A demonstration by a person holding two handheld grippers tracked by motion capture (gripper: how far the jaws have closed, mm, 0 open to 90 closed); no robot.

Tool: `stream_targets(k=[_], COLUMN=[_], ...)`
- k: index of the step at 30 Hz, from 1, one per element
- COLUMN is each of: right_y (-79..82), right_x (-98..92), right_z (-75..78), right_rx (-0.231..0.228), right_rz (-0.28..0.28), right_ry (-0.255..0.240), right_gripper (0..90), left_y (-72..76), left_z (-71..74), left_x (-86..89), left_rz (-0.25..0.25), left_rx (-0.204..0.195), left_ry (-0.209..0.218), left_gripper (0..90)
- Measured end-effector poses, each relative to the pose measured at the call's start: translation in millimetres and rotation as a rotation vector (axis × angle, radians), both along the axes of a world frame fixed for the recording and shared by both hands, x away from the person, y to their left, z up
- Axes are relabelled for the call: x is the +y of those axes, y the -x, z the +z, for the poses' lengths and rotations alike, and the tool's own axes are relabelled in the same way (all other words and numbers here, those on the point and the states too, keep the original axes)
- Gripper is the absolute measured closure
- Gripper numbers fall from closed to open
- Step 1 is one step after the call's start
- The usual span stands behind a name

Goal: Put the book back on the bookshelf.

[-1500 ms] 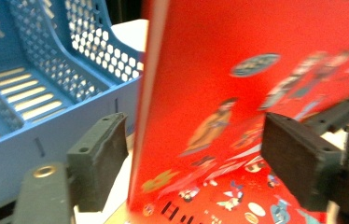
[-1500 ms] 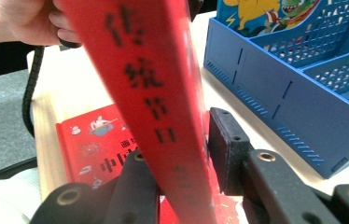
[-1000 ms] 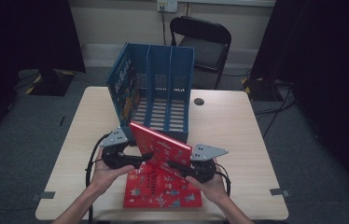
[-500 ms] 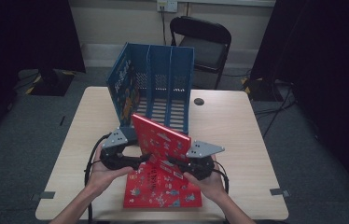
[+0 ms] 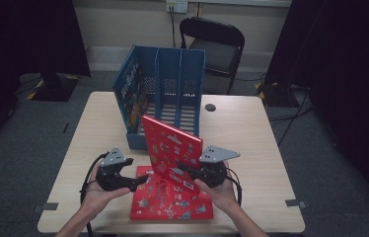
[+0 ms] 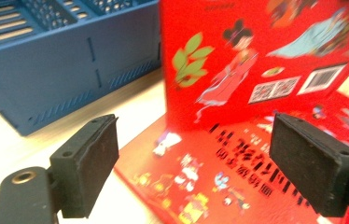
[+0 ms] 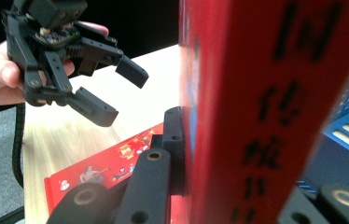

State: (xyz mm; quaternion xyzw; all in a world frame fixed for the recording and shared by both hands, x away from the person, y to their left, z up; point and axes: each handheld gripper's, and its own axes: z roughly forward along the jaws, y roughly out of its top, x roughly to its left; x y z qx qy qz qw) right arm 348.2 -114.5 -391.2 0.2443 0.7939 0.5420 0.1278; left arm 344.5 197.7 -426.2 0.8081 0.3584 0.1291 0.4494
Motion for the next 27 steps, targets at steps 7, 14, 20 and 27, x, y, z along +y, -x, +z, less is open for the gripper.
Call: stream_targets(k=[7,14,20,27], right_y=[-0.5,0.8,1.3,3.5], right_x=[-0.9,-4.1,-5.0,-7.7], right_z=[4.2,9.5,7.9,2.1], right_rx=[-0.005,-0.014,-0.019,-0.021], right_rz=[-0.001,-0.011,0.008,0.033], right_ry=[-0.008,-0.015,-0.009,0.000], right_gripper=[80.4,80.4,80.4,80.2], left_y=[-1.1,-2.3,-5.7,-9.5], left_z=[-10.3,-13.0,-10.0,8.3], left_x=[5.0,3.3,-2.6,-19.5], left_rz=[0.022,0.038,0.037,-0.028], left_rx=[0.012,0.023,0.020,-0.060], left_ry=[-0.026,-0.047,-0.033,-0.008], left_gripper=[15.7,15.8,16.6,17.8])
